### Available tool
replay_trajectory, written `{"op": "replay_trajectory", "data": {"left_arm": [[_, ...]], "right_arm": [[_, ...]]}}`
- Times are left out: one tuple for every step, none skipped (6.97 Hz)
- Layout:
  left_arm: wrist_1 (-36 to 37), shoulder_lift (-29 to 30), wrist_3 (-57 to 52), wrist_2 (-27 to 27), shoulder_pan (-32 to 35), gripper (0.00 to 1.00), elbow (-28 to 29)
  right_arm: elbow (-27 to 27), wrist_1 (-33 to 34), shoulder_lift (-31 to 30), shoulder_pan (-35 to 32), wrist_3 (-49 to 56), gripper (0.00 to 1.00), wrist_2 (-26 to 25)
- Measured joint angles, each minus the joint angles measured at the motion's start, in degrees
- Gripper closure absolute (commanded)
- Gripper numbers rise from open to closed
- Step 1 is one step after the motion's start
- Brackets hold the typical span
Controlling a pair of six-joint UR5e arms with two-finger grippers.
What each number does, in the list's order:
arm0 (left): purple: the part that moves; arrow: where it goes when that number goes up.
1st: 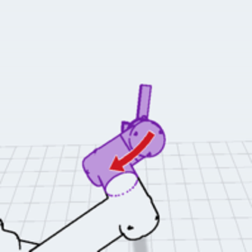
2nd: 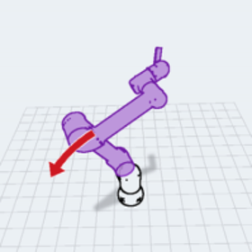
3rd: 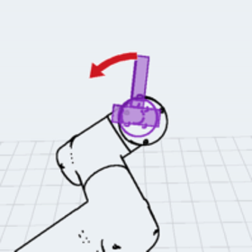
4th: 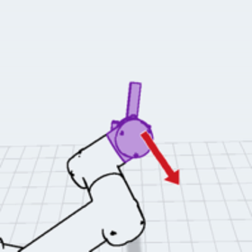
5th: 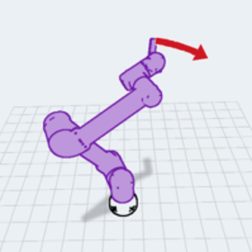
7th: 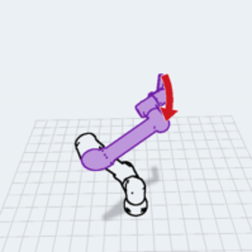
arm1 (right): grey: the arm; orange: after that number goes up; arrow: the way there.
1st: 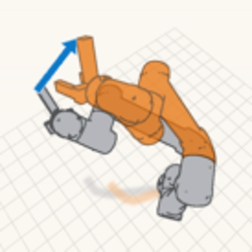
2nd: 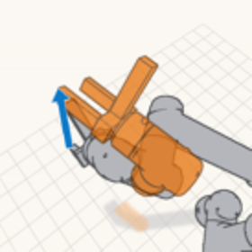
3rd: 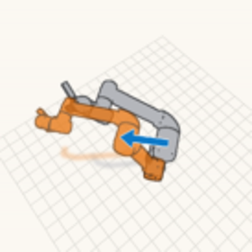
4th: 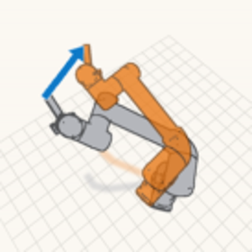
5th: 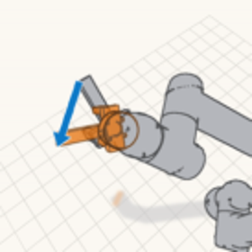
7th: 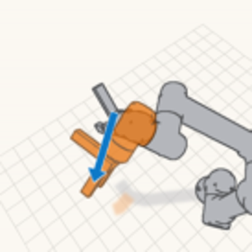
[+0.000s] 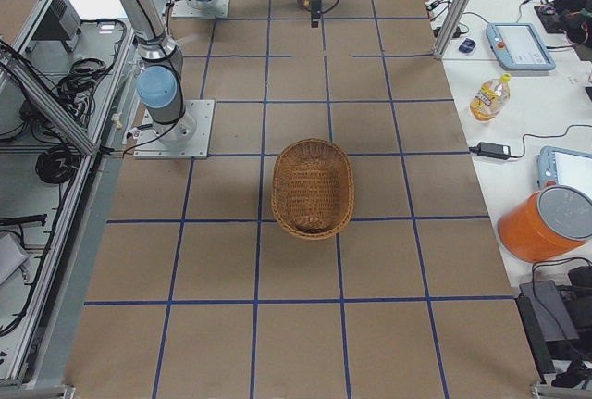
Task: Put all apples into basket
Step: 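Reach the left gripper down and grasp the boxy red apple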
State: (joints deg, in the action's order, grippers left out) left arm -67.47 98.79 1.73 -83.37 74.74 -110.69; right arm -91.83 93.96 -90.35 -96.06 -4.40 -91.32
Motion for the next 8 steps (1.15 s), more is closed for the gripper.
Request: {"op": "replay_trajectory", "data": {"left_arm": [[3.27,1.19,-0.37,0.74,0.9,0.0,-1.8],[7.54,2.5,-1.16,-0.06,1.25,0.0,-4.18],[11.17,3.2,-2.28,-2.0,1.33,0.0,-6.22],[13.29,3.4,-3.11,-3.73,1.38,0.0,-7.88],[14.3,3.53,-3.14,-4.34,1.42,0.2,-9.43],[15.15,3.77,-2.66,-4.4,1.44,0.99,-10.78],[15.94,3.78,-2.07,-4.53,1.42,1.0,-11.35],[16.38,3.38,-0.99,-4.61,1.44,1.0,-10.94]], "right_arm": [[-0.01,0.0,0.0,0.0,-0.01,0.0,0.0],[-0.01,-0.02,0.0,0.0,-0.05,0.0,0.0],[-0.01,-0.06,0.0,0.0,-0.07,0.0,0.0],[-0.01,-0.06,-0.01,0.0,-0.07,0.0,0.0],[-0.01,-0.03,-0.01,0.0,-0.03,0.0,0.02],[-0.01,-0.01,-0.01,-0.01,0.0,0.0,0.06],[-0.01,0.0,-0.01,-0.06,0.0,0.0,0.08],[-0.01,0.0,-0.01,-0.08,0.01,0.0,0.07]]}}
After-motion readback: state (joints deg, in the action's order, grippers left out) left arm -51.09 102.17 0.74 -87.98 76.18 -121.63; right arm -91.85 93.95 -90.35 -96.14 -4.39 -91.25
